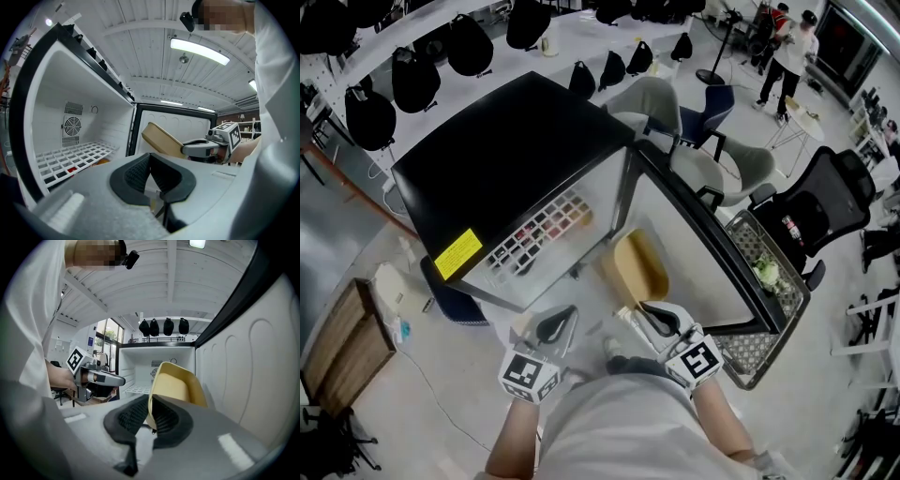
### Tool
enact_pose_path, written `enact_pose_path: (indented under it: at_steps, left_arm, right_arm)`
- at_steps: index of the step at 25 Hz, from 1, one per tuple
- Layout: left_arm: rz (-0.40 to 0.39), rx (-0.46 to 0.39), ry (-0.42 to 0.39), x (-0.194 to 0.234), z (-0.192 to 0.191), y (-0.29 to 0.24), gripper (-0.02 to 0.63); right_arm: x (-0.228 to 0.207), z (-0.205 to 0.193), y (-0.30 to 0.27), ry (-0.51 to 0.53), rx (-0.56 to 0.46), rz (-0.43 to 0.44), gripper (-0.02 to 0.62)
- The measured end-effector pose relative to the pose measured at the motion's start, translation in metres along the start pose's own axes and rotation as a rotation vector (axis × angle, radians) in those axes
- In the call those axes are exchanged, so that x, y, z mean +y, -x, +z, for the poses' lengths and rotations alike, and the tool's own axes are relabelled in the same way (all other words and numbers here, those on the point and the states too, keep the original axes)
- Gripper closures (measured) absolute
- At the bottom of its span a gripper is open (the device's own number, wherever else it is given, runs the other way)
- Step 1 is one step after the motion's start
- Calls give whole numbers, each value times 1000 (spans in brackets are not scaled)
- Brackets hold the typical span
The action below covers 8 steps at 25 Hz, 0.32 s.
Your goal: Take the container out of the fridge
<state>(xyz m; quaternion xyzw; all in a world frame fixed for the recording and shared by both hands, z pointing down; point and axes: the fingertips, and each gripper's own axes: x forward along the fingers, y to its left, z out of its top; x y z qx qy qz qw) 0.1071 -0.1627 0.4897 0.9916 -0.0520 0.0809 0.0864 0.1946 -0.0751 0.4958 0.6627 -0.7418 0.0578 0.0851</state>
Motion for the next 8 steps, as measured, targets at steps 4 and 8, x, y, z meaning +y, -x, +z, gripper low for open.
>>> enact_pose_path:
  at_steps: [4, 8]
  left_arm:
    - [8, 2, 2, 0, -1, 2, 597]
    - [18, 0, -1, 0, -2, 4, 597]
  right_arm:
    - [1, -3, 0, 2, 14, 2, 568]
    - [0, -1, -1, 7, 1, -3, 568]
